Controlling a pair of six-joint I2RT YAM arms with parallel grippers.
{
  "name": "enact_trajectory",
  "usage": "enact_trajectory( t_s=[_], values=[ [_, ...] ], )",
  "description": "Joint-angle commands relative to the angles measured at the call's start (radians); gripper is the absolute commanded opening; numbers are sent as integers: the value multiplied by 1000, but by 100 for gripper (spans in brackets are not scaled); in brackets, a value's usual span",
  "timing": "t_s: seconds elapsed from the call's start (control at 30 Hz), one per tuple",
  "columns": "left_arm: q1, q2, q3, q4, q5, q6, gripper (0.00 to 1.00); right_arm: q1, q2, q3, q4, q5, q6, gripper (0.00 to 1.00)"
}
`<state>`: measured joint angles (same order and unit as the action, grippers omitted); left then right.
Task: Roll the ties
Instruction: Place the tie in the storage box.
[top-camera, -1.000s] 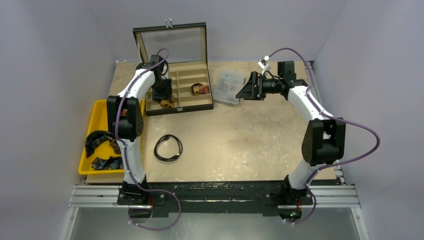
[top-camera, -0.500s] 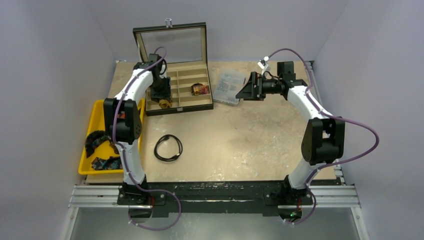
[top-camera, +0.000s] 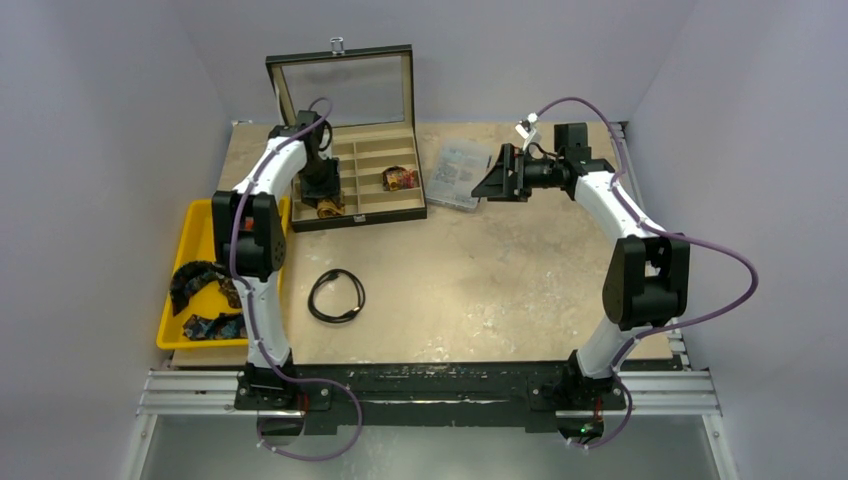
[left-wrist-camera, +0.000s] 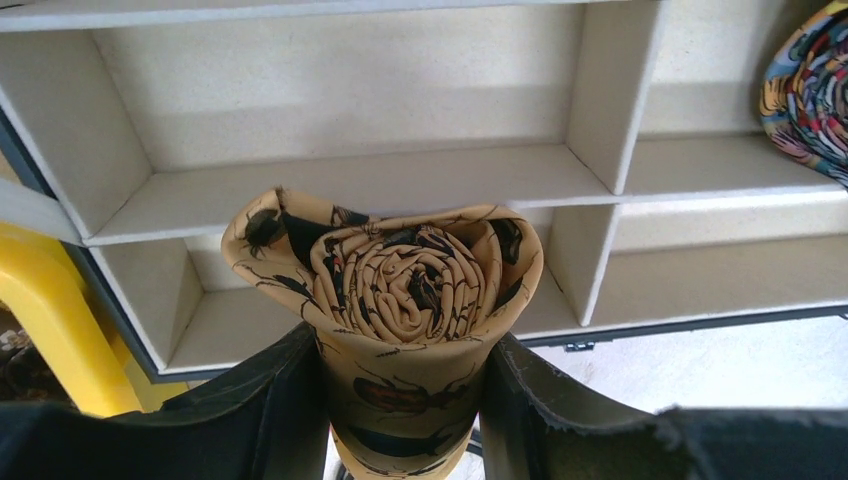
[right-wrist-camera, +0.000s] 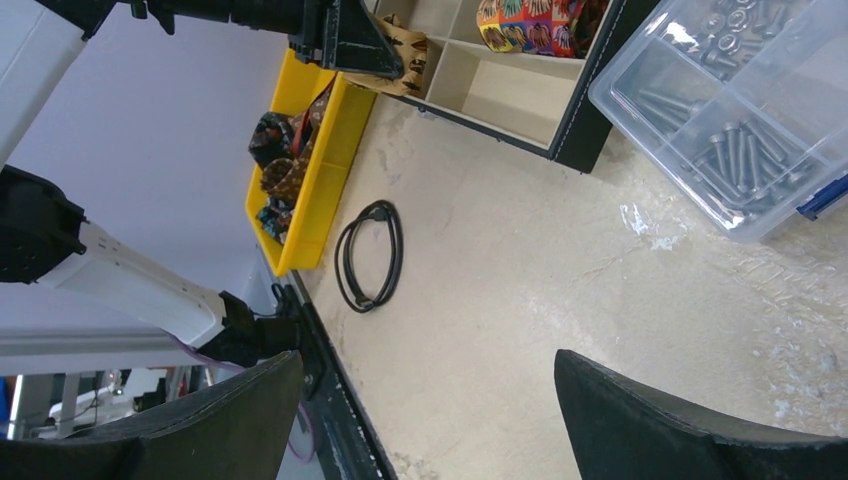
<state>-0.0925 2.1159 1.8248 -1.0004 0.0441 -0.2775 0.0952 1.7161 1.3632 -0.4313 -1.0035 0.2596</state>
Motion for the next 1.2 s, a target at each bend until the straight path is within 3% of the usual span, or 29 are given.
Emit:
enact_trajectory(
  t_s=[0.0, 0.47, 0.57, 0.7, 0.77, 0.83, 0.87, 1.17],
  values=[
    [9, 41, 28, -56, 2, 14, 0, -1, -5, 28, 0, 14, -23, 98],
    [20, 109, 71, -62, -29, 40, 2, -1, 1, 32, -2, 16, -25, 98],
    [20, 109, 72, -89, -40, 24, 21, -1, 1, 36, -3, 16, -25, 98],
    [22, 95, 54, -90, -39, 21, 28, -1, 1, 35, -2, 16, -25, 98],
    [22, 86, 60, -82, -38, 24, 44, -1, -1, 35, -4, 16, -25, 98],
    [22, 73, 60, -67, -40, 31, 69, -1, -3, 34, -6, 16, -26, 98],
    [22, 70, 62, -67, -41, 36, 73, 0, -2, 33, -7, 16, -28, 98],
    [23, 31, 51, -52, -35, 44, 70, -1, -5, 31, -9, 16, -29, 98]
  ],
)
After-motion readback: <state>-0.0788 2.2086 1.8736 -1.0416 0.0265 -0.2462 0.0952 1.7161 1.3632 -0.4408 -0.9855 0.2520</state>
